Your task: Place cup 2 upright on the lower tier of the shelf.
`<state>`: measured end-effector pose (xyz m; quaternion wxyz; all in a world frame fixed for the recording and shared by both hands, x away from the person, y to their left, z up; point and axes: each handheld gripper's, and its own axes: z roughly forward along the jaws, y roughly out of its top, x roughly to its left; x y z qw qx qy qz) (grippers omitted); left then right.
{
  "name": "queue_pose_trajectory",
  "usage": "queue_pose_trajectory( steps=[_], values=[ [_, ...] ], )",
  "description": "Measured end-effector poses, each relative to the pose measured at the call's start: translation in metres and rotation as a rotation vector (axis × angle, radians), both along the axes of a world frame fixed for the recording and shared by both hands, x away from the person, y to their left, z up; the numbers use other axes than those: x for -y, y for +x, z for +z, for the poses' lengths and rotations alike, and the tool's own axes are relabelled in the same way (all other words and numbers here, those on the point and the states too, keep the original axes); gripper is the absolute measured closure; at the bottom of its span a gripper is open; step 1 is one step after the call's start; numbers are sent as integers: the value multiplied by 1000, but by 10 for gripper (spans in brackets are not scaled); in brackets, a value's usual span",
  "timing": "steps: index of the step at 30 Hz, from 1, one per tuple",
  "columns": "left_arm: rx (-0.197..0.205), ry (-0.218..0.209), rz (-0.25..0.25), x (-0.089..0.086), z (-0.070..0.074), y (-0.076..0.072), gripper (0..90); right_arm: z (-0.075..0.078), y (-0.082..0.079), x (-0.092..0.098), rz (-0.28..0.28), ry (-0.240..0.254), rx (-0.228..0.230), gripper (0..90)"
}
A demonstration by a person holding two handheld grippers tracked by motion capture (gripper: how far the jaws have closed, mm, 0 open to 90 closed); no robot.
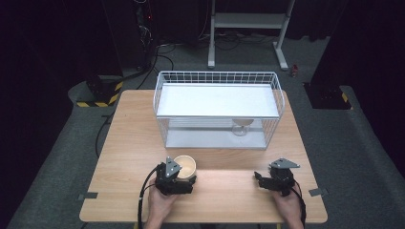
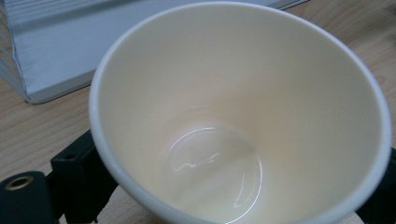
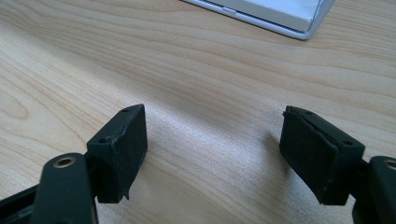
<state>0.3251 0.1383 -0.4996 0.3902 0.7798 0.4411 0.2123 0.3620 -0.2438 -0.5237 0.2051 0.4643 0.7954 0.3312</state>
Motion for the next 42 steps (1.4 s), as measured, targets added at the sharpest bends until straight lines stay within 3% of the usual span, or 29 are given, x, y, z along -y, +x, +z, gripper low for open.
queue_pose_trajectory(
  steps=[19,23,29,38,42],
  values=[
    [32,19,-4,3,1,1,88,0,0,0,0,1,0,233],
    [38,41,-16,5,4,1,89,0,0,0,0,0,0,233],
    [32,16,-21,7,6,5,90,0,0,0,-2,1,1,229],
    [31,22,-43,14,12,11,91,0,0,0,-2,1,1,229],
    [20,-25,-54,14,15,14,91,0,0,0,-2,1,1,229]
  ],
)
